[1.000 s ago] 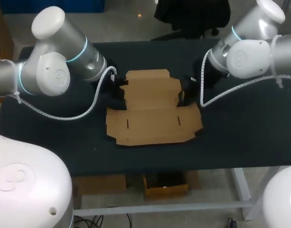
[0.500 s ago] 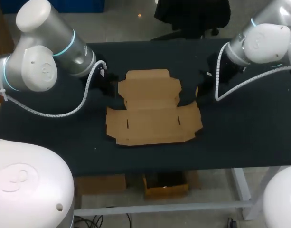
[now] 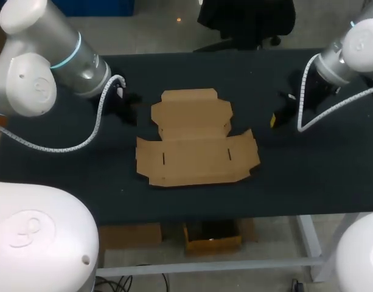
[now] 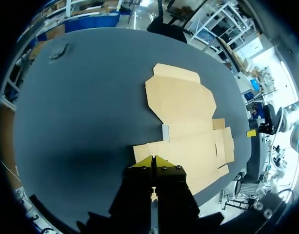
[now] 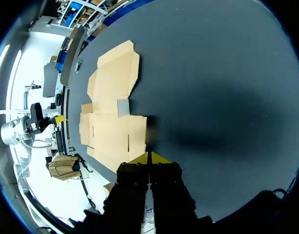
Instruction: Assemble the packaging by folding the flat box into shape, placing the metal phone stand inside, and closing the box properly
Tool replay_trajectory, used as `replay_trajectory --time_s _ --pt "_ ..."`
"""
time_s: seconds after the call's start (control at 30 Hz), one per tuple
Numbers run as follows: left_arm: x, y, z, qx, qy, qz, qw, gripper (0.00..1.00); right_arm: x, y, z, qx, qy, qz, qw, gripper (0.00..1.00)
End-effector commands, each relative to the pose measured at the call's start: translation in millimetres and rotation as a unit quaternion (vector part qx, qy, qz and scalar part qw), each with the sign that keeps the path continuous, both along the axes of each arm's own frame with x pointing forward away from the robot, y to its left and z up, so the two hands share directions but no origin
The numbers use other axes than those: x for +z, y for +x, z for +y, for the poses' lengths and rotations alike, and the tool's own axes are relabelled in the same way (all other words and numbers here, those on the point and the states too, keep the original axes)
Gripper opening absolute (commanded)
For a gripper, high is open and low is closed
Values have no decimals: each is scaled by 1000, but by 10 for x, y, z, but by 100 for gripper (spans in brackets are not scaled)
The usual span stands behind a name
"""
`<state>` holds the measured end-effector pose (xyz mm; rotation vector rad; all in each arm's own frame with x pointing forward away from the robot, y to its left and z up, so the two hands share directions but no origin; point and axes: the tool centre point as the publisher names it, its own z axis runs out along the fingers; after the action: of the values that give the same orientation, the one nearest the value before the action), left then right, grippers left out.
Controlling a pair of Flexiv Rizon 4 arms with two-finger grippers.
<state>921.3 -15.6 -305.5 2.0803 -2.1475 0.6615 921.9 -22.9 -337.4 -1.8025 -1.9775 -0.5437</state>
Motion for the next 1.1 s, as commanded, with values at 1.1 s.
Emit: replay_trajectory --time_s 1.1 --pt "-52 -1260 298 13 -42 65 997 0 13 -1245 -233 13 -4 21 1000 0"
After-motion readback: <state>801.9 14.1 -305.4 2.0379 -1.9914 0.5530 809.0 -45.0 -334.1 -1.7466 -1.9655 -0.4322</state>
